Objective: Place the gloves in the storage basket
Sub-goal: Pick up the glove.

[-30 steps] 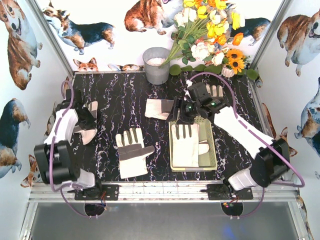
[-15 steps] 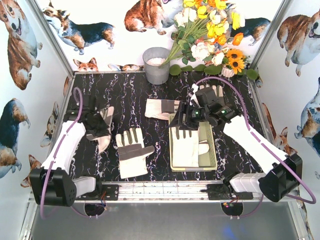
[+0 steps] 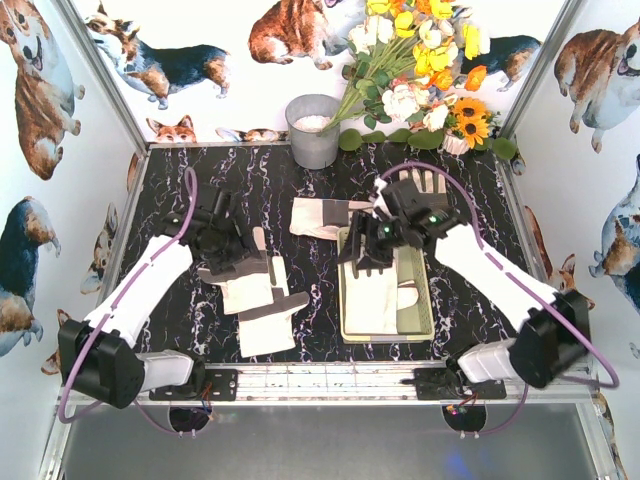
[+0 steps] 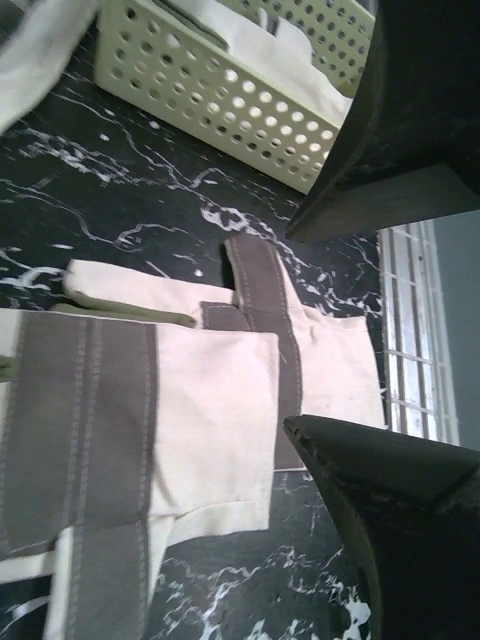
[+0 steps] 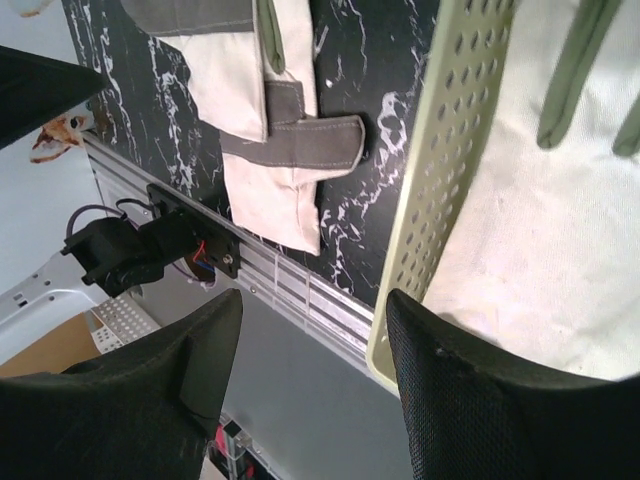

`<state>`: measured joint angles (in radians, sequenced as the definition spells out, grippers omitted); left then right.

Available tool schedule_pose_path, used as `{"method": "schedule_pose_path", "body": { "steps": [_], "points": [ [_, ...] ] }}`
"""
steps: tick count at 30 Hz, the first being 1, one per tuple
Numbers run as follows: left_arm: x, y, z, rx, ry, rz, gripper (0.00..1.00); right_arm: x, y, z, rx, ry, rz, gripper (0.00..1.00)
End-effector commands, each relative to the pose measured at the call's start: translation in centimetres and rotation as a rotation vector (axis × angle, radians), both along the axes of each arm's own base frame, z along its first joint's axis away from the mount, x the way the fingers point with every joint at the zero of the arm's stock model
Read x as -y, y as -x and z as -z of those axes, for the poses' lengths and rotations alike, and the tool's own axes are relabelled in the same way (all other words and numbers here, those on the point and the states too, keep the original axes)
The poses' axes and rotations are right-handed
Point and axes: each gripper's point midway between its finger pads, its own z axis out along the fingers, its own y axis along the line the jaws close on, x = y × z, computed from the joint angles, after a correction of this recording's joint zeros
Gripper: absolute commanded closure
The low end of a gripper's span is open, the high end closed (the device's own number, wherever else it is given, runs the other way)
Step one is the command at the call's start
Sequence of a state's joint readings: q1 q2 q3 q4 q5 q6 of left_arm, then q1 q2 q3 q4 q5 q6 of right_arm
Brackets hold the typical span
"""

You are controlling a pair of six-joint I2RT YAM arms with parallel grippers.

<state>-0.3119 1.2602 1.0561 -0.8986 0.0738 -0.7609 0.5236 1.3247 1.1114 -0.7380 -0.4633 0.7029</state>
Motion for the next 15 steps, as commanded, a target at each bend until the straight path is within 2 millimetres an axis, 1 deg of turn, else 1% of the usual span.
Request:
{"method": "schedule_pose_path", "body": {
  "steps": [1,5,8,10,12,15],
  "points": [
    [-2.3,-2.3,-1.9,0.087,-0.039,-0.028,0.35,-1.5,-2.6,-3.6,0.128,-0.003,-0.066,0.38],
    [-5.4,-3.1,0.3,0.066,0.008,-0.112,0.36,-2.9,-4.1,-4.6,0.164,0.017,-0.062,0.38],
    [-8.5,-3.2,1.6,0.057,0.012,-0.189,0.36,-4.3,-4.6,-5.2,0.177,0.008,-0.041,0.38],
    [-10.3,-3.5,2.4,0.079,0.047,-0.249,0.36,-5.3,-4.6,-5.2,0.176,-0.004,-0.025,0.38],
    [-11.2,-4.2,3.3,0.113,0.086,-0.276,0.36,-6.3,-4.4,-5.1,0.166,-0.025,-0.014,0.39],
    [-11.0,-5.0,5.0,0.110,0.120,-0.238,0.37,-7.1,-3.9,-4.6,0.153,-0.037,-0.005,0.39]
  ]
}}
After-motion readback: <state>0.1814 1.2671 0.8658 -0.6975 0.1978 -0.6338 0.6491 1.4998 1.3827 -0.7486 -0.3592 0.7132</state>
